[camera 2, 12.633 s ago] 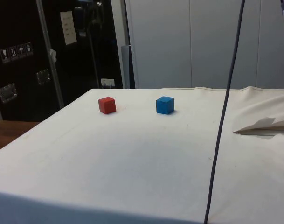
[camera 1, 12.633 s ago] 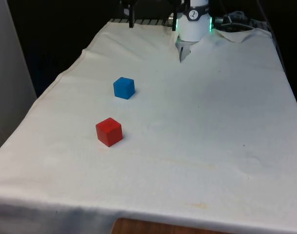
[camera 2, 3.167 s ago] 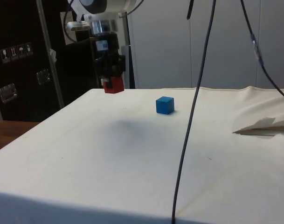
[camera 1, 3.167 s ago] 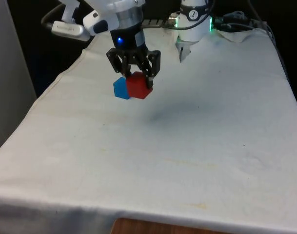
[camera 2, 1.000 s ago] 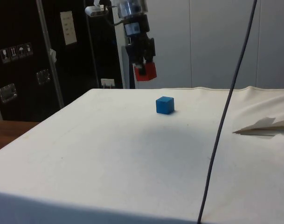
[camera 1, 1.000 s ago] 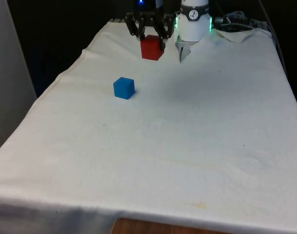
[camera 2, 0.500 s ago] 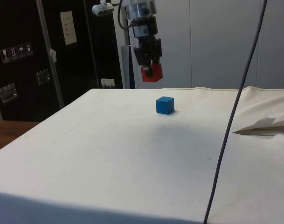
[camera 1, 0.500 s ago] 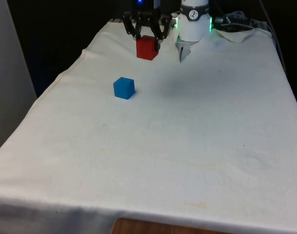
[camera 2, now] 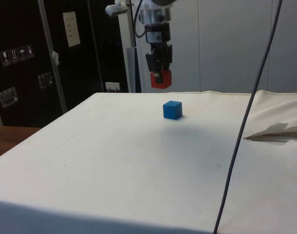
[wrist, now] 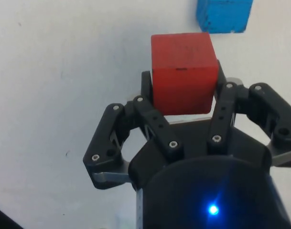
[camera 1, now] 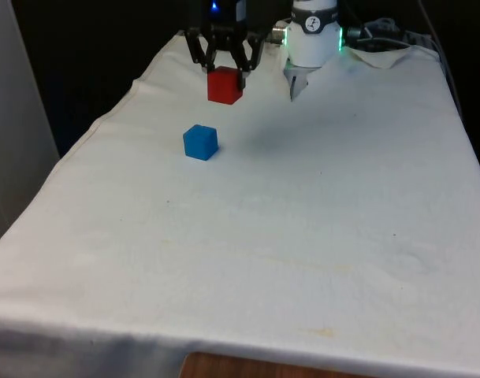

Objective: Stack the two cubes.

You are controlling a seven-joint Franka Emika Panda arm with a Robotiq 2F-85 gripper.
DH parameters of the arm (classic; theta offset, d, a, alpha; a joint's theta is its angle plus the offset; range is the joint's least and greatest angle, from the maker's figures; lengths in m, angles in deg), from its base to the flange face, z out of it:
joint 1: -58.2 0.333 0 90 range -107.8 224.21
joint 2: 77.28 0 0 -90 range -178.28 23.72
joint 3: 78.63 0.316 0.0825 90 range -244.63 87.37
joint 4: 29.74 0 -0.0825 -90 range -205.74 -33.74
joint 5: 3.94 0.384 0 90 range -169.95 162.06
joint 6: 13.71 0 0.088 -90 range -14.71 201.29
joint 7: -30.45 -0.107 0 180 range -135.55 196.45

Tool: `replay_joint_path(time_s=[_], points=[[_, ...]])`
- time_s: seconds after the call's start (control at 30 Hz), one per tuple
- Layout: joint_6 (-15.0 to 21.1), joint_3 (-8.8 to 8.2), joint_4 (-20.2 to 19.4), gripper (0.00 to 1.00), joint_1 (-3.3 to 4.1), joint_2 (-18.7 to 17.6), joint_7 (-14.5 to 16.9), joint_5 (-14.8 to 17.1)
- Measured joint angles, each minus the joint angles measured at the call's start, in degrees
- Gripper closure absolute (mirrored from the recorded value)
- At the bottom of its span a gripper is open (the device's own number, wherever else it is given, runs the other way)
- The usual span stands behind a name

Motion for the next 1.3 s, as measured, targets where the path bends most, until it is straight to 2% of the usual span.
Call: replay_joint_path(time_s=[0.37, 0.47, 0.63, 0.8, 1.1, 1.3], points=[[4.58, -1.43, -3.09, 0.95, -0.86, 0.57, 3.67, 0.29], [5.1, -2.23, -3.72, 0.95, -1.09, 0.69, 6.19, 1.72], [5.44, -2.81, -4.07, 0.95, -1.2, 0.63, 8.42, 3.27], [5.44, -3.72, -4.07, 0.95, -1.55, 0.4, 12.32, 5.96], [5.21, -4.76, -3.32, 0.95, -1.95, -0.46, 16.16, 8.31], [5.1, -4.76, -2.69, 0.95, -2.01, -1.43, 17.25, 9.4]])
